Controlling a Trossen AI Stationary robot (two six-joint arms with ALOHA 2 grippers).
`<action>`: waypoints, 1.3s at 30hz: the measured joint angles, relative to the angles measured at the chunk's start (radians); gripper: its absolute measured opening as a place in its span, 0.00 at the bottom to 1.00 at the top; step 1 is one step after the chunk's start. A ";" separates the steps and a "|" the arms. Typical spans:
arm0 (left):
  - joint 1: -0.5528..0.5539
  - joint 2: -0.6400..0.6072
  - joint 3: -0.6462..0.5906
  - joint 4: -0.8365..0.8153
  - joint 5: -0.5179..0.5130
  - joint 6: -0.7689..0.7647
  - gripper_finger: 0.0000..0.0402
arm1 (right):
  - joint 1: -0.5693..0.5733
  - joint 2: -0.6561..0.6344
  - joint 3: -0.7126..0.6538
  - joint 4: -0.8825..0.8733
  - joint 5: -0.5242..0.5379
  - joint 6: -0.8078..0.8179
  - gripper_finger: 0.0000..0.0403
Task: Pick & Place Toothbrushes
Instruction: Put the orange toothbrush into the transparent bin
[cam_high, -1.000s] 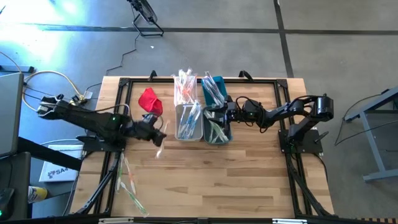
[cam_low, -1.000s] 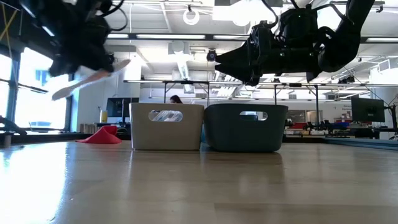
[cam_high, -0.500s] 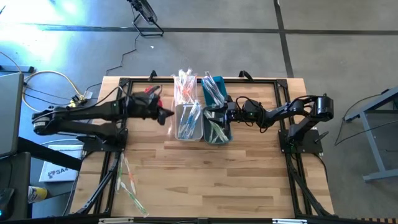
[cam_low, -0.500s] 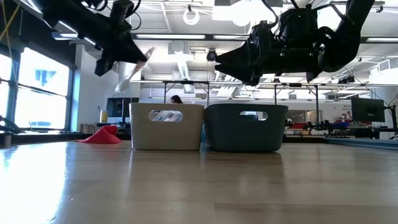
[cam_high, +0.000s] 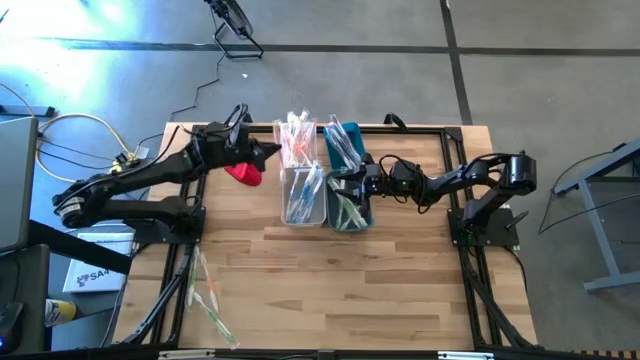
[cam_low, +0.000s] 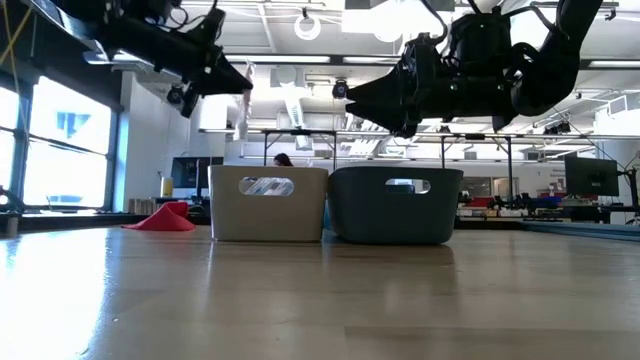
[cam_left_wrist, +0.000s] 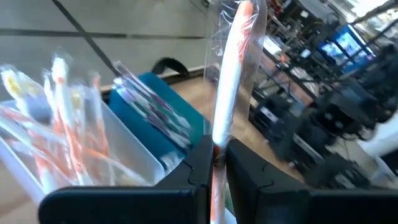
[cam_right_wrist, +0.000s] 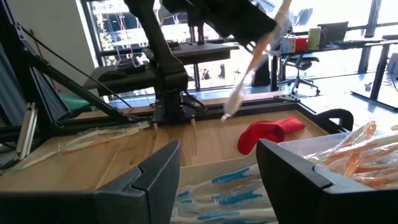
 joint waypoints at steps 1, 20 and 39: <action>0.011 0.016 0.000 0.017 0.000 0.003 0.06 | 0.000 0.000 0.000 0.004 0.000 0.000 0.51; 0.144 0.444 0.269 0.155 0.099 0.101 0.06 | 0.000 0.000 0.000 0.013 0.000 0.000 0.51; 0.235 0.736 0.356 0.160 0.066 0.030 0.06 | 0.000 0.000 0.000 0.011 0.000 -0.023 0.51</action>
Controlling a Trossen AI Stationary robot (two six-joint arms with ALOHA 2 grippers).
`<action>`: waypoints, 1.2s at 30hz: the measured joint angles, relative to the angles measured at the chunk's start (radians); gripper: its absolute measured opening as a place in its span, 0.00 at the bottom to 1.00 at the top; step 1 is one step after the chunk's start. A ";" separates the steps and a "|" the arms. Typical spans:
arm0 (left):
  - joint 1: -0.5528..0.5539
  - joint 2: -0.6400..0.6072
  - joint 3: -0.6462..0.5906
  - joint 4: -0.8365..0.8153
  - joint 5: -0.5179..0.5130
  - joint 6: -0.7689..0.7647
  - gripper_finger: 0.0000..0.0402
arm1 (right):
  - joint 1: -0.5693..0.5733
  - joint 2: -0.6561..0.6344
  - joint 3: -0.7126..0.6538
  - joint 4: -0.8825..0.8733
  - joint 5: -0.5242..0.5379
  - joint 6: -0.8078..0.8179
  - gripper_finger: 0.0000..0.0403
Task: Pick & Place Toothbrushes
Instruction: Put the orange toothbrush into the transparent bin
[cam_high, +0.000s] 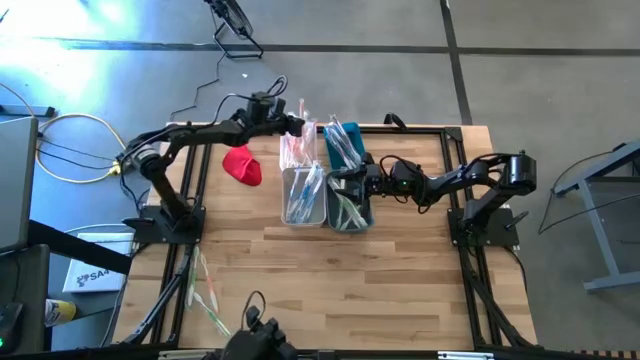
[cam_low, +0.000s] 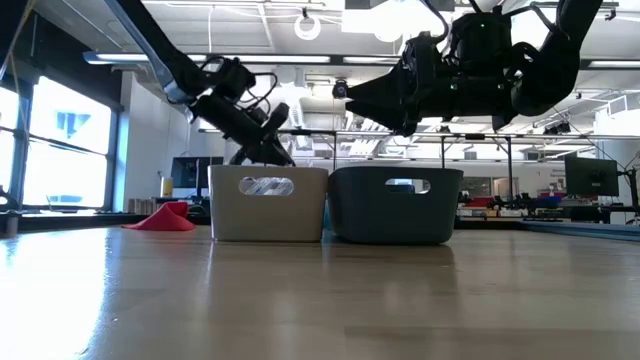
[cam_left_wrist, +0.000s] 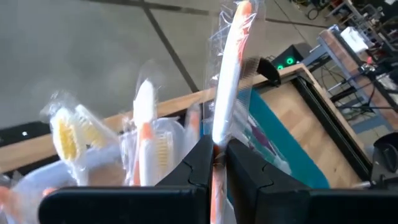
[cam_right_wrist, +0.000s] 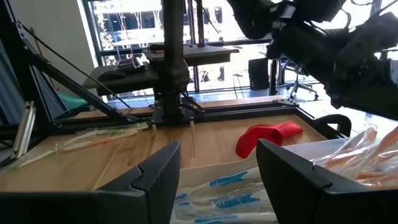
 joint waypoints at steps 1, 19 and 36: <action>0.000 0.010 0.000 0.004 0.000 -0.013 0.06 | 0.000 0.000 0.000 0.000 0.000 0.000 0.51; 0.000 0.058 0.000 0.007 -0.023 -0.053 0.24 | 0.000 0.000 0.000 -0.006 0.001 -0.003 0.51; 0.000 0.058 0.000 0.095 0.009 -0.072 0.46 | 0.000 0.000 0.000 -0.006 0.001 -0.003 0.51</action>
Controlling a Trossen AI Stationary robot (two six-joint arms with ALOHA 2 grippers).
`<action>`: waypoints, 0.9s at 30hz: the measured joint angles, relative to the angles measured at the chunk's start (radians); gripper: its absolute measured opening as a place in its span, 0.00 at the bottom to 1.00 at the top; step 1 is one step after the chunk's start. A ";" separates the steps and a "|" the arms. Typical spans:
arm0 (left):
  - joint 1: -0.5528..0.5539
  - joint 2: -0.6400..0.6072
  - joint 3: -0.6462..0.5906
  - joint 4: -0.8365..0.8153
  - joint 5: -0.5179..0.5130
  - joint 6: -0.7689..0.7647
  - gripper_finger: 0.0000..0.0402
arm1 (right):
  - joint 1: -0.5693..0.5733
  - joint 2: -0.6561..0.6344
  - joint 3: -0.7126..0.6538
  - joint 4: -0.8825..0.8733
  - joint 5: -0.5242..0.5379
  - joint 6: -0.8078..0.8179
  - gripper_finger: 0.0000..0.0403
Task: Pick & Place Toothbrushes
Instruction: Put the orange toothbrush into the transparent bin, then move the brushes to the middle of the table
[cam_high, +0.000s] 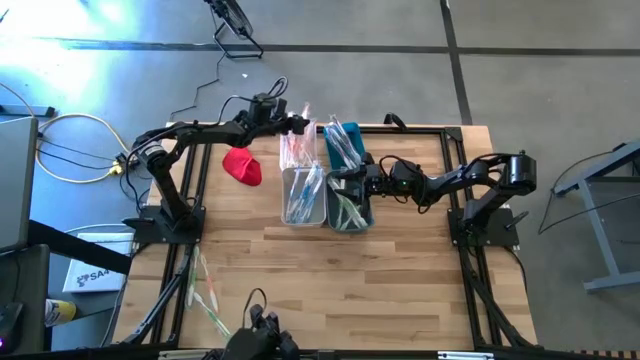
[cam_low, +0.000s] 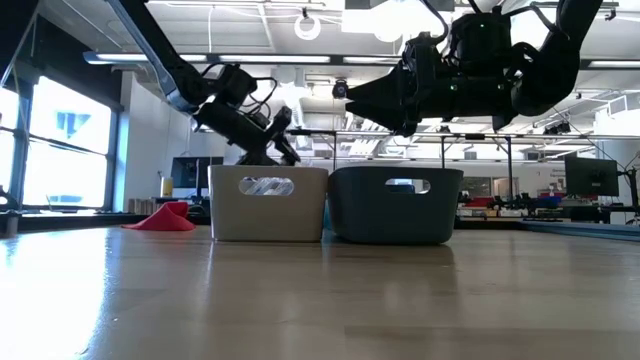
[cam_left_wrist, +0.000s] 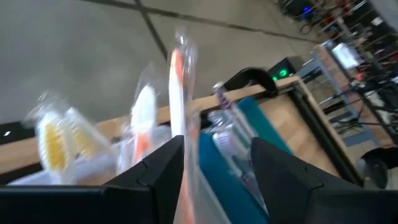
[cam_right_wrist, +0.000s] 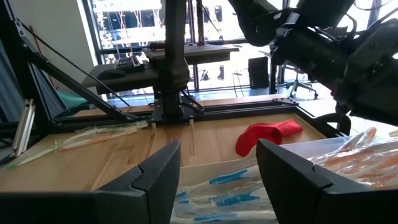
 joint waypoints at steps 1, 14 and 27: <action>0.000 0.000 0.000 0.012 0.003 0.000 0.46 | 0.000 0.000 0.000 0.000 0.000 0.000 0.51; 0.001 0.000 0.000 0.026 0.200 0.000 0.46 | 0.000 0.000 0.000 -0.004 0.000 0.000 0.51; -0.002 -0.001 0.000 0.026 0.600 -0.045 0.46 | 0.000 0.000 0.000 -0.010 0.000 -0.021 0.51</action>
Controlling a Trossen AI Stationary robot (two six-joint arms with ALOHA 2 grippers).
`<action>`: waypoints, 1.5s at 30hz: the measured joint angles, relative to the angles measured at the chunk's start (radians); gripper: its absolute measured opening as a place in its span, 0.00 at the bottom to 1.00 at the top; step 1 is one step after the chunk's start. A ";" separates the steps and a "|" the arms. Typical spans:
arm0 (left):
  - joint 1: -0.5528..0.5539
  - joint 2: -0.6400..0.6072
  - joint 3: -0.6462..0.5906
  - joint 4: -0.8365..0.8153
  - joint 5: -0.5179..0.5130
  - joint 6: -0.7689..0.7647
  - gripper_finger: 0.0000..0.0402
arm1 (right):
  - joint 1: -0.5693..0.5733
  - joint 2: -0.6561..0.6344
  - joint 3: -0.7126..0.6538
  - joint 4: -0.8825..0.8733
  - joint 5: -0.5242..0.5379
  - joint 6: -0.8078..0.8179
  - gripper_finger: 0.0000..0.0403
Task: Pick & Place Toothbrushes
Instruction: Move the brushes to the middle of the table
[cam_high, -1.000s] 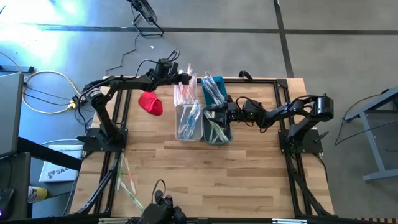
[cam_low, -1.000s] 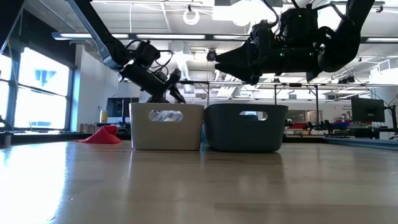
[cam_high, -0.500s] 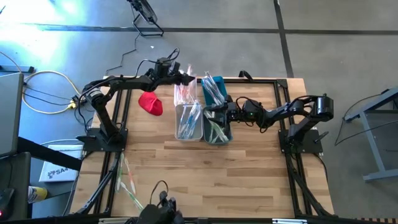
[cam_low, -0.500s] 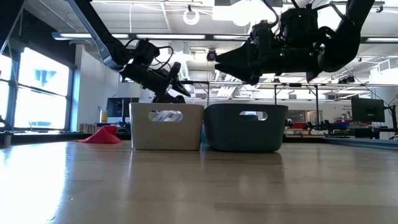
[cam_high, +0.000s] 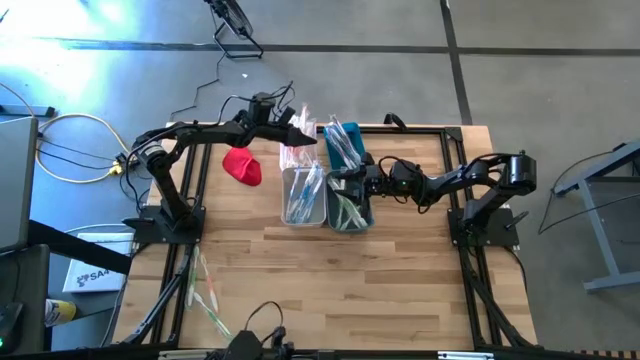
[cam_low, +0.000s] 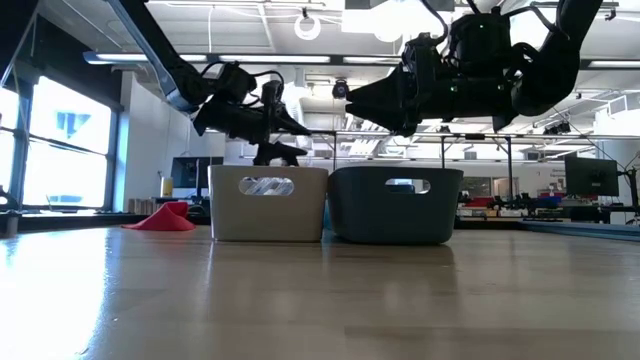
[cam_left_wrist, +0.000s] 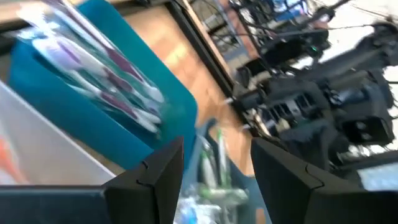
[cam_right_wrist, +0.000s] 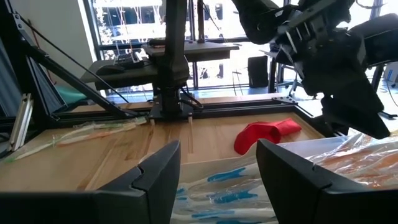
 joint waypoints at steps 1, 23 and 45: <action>-0.006 0.000 0.000 -0.001 0.015 0.003 0.46 | 0.000 0.000 0.000 -0.001 0.000 0.000 0.51; -0.162 -0.001 0.000 -0.076 -0.035 0.109 0.46 | 0.000 0.000 0.000 -0.004 0.000 0.002 0.51; -0.159 -0.071 0.000 -0.082 -0.334 0.153 0.46 | 0.000 0.000 0.000 -0.008 0.000 -0.003 0.51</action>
